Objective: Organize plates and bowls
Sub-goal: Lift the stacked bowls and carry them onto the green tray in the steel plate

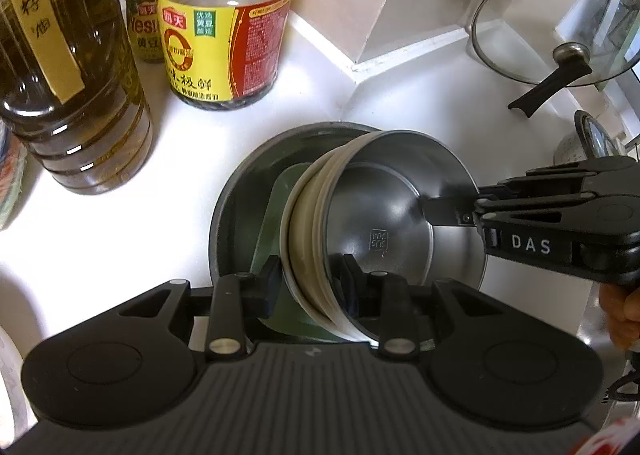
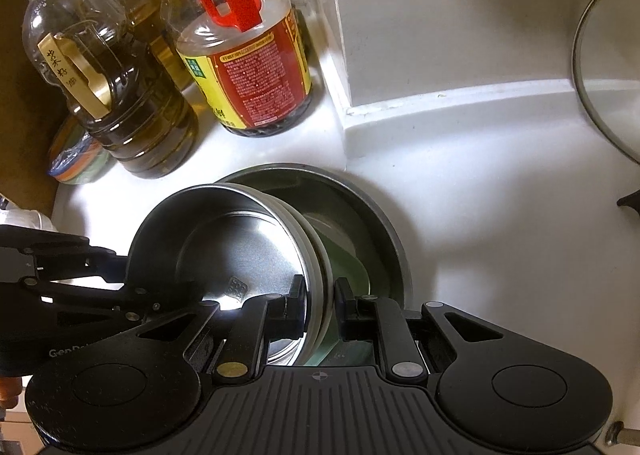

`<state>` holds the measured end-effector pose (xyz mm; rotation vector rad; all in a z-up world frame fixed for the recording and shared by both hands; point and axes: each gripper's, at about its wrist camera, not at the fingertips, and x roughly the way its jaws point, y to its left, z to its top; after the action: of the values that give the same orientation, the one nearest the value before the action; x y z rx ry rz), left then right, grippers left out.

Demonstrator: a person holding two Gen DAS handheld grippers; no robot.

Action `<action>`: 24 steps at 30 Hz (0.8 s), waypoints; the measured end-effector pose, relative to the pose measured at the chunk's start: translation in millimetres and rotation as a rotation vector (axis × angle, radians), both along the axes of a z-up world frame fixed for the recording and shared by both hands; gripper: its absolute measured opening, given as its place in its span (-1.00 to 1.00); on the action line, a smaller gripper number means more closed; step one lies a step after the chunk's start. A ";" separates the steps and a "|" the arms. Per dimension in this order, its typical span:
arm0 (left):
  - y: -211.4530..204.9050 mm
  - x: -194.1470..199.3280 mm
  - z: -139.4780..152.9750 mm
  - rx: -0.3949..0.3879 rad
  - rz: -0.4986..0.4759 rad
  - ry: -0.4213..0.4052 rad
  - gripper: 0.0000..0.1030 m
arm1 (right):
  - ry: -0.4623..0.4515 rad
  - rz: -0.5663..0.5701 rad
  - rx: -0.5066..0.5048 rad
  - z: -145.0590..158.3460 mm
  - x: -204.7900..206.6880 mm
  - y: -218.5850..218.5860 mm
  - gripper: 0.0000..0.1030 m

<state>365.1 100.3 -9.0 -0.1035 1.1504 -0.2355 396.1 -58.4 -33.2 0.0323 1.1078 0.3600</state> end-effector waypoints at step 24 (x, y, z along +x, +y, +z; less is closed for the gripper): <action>-6.0 13.0 2.1 0.025 -0.080 -0.024 -0.44 | 0.114 -0.026 0.019 1.1 -3.2 -6.9 -0.63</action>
<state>378.1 94.3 -6.9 -0.0324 1.1344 -0.2927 392.9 -65.3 -32.1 0.0846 1.2155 0.3482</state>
